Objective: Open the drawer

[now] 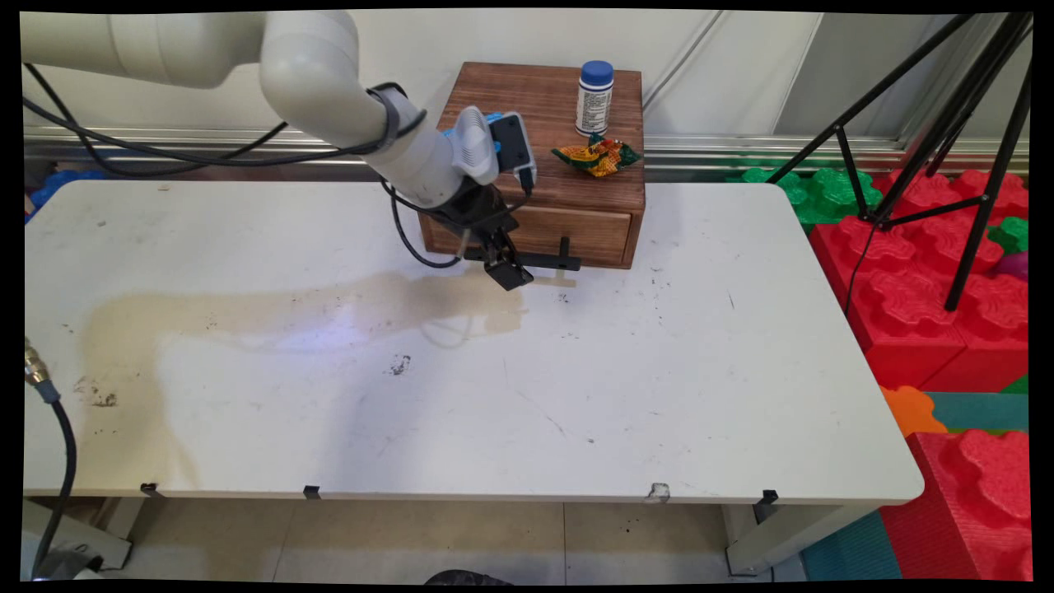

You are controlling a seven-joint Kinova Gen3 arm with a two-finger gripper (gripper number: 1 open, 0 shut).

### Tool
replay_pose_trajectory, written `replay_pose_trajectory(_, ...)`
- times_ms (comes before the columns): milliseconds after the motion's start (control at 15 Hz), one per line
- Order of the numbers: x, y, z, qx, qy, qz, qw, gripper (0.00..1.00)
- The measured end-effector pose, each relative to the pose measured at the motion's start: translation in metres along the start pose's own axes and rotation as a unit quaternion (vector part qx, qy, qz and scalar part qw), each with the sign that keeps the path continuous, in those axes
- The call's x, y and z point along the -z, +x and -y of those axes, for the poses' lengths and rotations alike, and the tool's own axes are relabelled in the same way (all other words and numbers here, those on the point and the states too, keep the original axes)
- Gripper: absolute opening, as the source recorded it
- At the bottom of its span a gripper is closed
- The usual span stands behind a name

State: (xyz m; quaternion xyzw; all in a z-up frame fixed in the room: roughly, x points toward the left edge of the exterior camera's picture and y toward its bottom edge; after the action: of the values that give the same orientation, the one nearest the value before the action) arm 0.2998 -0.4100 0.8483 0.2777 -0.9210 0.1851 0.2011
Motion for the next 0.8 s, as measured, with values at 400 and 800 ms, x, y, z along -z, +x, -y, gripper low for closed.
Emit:
replay_pose_trajectory(400, -0.025, 0.000, -0.002, -0.006, -0.003, 0.004, 1.0000, 1.00)
replay_pose_trajectory(800, -0.040, -0.002, -0.003, -0.006, -0.008, 0.006, 0.9999, 1.00)
